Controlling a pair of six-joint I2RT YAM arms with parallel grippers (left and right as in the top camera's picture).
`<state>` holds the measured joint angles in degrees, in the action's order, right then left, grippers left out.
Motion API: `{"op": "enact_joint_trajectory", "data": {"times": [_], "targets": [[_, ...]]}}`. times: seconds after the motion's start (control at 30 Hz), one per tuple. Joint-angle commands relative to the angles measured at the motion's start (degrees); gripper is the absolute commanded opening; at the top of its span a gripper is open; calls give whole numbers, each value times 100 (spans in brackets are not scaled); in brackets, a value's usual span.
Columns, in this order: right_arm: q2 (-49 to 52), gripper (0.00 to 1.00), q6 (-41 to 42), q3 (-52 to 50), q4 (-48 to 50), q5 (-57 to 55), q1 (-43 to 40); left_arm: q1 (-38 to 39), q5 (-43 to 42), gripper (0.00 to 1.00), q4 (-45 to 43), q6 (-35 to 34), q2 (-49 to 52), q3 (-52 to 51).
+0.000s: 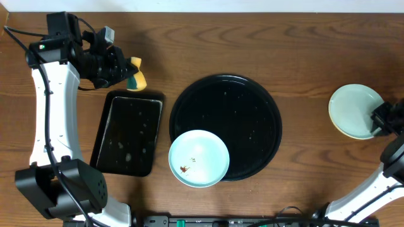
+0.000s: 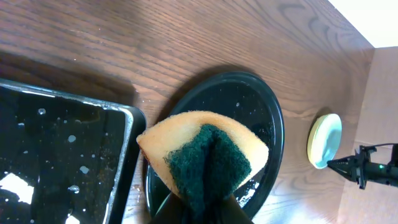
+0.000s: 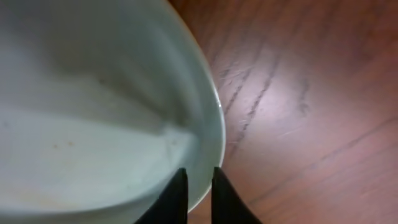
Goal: Clean dirty plates on tray and stack at the side
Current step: 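Release the blue plate on the stack and open the right gripper, then move the right gripper back over the black tray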
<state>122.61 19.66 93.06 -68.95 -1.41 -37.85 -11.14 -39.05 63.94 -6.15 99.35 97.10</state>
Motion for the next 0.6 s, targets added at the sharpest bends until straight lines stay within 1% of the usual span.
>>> {"op": "enact_joint_trajectory", "data": {"times": [0.0, 0.03, 0.07, 0.1, 0.13, 0.17, 0.2, 0.23, 0.3, 0.33, 0.37, 0.4, 0.5, 0.57], "targets": [[-81, 2, -28, 17, 68, 232, -31, 9, -20, 8, -15, -22, 59, -28], [-111, 3, -509, 17, 221, 826, -4, 9, -20, 8, -20, 20, 59, -28], [-151, 8, -935, 28, 345, 1421, 33, 9, -17, 7, -24, 76, 59, -28], [-210, 25, -1215, 46, 444, 1934, 87, 9, -13, 8, -24, 149, 59, -28], [-273, 46, -1506, 79, 533, 2439, 162, 7, 15, 7, -20, 179, 59, -28], [-350, 53, -1663, 136, 575, 2726, 258, 7, 96, 8, -15, 184, 59, -28], [-433, 52, -1709, 236, 575, 2844, 402, 7, 225, 8, -11, 184, 59, -28], [-509, 49, -1764, 348, 555, 2874, 546, 9, 415, 8, 7, 184, 59, -28], [-658, 50, -1858, 612, 437, 2791, 903, 7, 844, 8, 28, 181, 59, -28], [-741, 54, -1888, 782, 323, 2660, 1128, 7, 1097, 8, 37, 184, 59, -28], [-809, 59, -1893, 933, 195, 2514, 1331, 7, 1305, 7, 48, 181, 59, -28], [-863, 70, -1902, 1086, 44, 2358, 1543, 7, 1493, 8, 59, 184, 59, -28], [-970, 72, -1974, 1482, -339, 1921, 2218, -4, 2081, 8, 101, 184, 59, -72], [-981, 73, -1965, 1694, -564, 1703, 2693, -57, 2179, 8, 120, 184, 59, -175]]}}
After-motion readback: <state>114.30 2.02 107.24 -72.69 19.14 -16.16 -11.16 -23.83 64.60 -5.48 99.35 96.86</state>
